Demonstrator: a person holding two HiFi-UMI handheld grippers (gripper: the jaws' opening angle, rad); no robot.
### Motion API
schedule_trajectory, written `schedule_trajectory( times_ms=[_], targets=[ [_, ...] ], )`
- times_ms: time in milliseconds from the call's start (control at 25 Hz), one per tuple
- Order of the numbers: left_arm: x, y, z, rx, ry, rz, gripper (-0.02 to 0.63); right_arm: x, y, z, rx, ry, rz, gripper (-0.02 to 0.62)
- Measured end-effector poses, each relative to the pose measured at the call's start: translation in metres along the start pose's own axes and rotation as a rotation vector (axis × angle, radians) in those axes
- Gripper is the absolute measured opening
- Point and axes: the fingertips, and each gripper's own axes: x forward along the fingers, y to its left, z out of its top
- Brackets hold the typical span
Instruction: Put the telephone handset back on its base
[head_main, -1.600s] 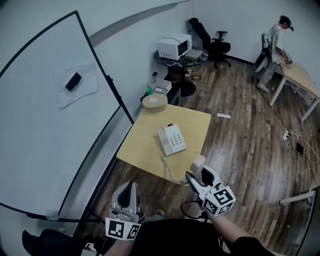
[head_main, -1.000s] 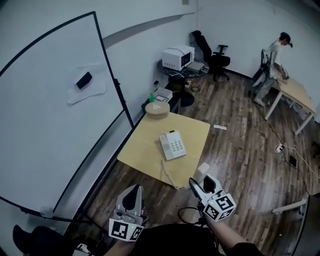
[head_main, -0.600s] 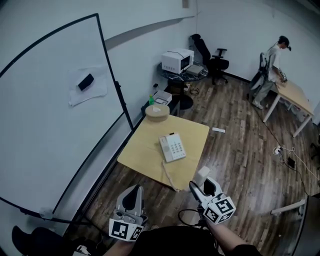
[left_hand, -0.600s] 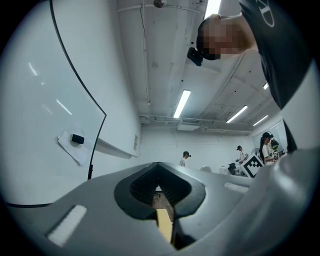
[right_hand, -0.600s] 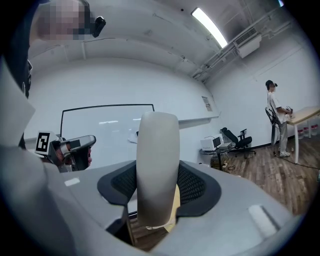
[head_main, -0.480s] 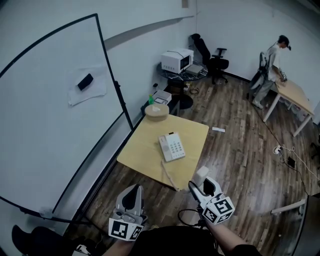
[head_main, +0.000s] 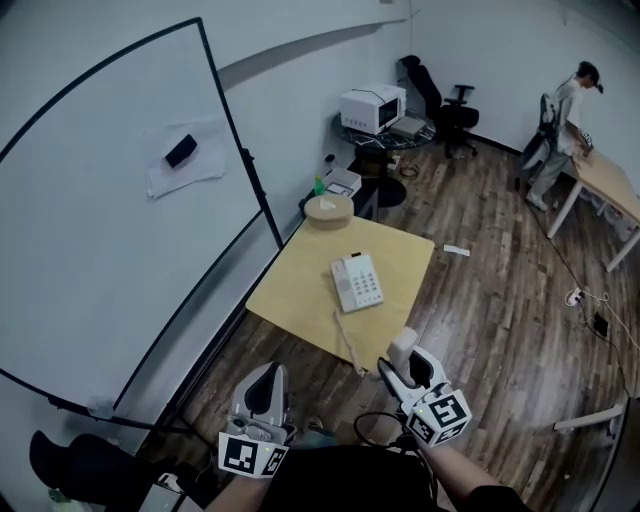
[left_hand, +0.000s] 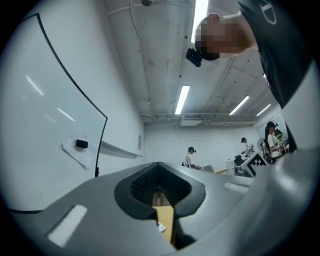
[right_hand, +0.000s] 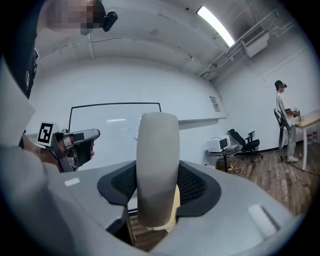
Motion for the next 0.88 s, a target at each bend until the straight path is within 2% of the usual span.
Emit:
schedule_trajectory(
  times_ms=[360, 600, 880],
  targets=[
    [0.022, 0.036, -0.013, -0.014, -0.01, 0.023, 0.0, 0.038, -0.007, 0.01, -0.047, 0.013, -0.015, 0.232],
    [0.061, 0.094, -0.019, -0.048, -0.051, 0.022, 0.0, 0.09, -0.012, 0.02, -0.074, 0.035, -0.045, 0.232],
    [0.114, 0.169, -0.03, -0.082, -0.075, -0.026, 0.0, 0.165, -0.016, 0.028, -0.099, 0.059, -0.1, 0.232]
  ],
)
